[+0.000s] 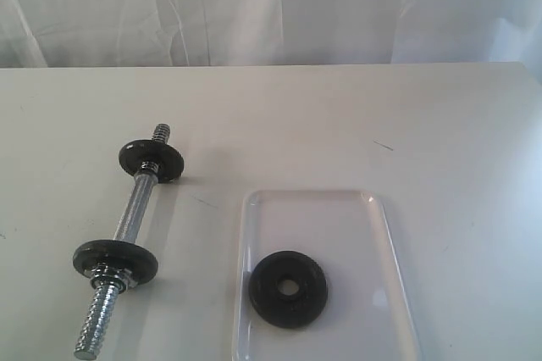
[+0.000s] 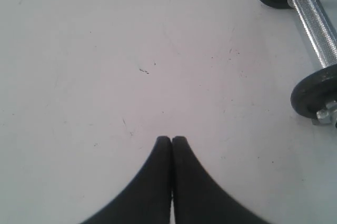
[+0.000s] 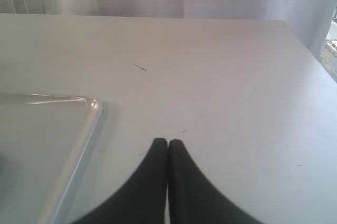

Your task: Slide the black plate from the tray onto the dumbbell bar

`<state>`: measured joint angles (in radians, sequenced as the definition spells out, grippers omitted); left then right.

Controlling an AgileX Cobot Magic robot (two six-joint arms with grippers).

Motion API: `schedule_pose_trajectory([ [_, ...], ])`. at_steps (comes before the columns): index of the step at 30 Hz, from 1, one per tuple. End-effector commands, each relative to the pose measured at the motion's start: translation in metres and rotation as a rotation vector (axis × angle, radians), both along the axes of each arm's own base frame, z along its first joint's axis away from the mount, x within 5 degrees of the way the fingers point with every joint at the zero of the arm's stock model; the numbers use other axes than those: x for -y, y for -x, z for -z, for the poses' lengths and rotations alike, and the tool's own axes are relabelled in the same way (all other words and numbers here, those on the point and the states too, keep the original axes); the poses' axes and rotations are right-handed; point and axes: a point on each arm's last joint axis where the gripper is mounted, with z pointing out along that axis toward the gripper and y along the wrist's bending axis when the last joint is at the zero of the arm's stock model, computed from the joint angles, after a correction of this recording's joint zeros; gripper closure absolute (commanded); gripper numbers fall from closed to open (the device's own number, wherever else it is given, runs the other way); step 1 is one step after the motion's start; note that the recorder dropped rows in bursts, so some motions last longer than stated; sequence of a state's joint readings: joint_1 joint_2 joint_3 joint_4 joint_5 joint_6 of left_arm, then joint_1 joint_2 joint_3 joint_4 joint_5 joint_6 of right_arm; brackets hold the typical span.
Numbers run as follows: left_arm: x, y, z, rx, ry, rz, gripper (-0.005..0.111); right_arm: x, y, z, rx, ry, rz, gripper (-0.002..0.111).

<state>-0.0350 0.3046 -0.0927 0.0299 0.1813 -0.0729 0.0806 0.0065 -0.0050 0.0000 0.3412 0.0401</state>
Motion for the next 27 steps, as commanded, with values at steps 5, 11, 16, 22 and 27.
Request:
schedule_pose_trajectory([
  [5,0.0006,-0.0011,-0.003,0.013,0.008,0.004,0.107,0.0003,0.0001,0.0009,0.007,0.007,0.001,0.108],
  [11,0.0006,-0.001,-0.0029,0.011,0.008,0.004,0.107,0.0003,0.0001,0.0009,0.007,0.007,0.001,0.108],
  [16,0.0006,-0.001,-0.0029,0.011,0.008,0.004,0.107,0.0003,0.0001,0.0009,0.007,0.007,0.001,0.108],
  [22,0.0006,-0.001,-0.0029,0.011,0.008,0.004,0.107,0.0003,0.0001,0.0009,0.007,0.007,0.001,0.108],
  [27,0.0005,-0.0038,-0.0082,0.077,0.01,0.001,0.107,0.0003,0.0001,0.0009,0.007,0.007,0.001,0.108],
])
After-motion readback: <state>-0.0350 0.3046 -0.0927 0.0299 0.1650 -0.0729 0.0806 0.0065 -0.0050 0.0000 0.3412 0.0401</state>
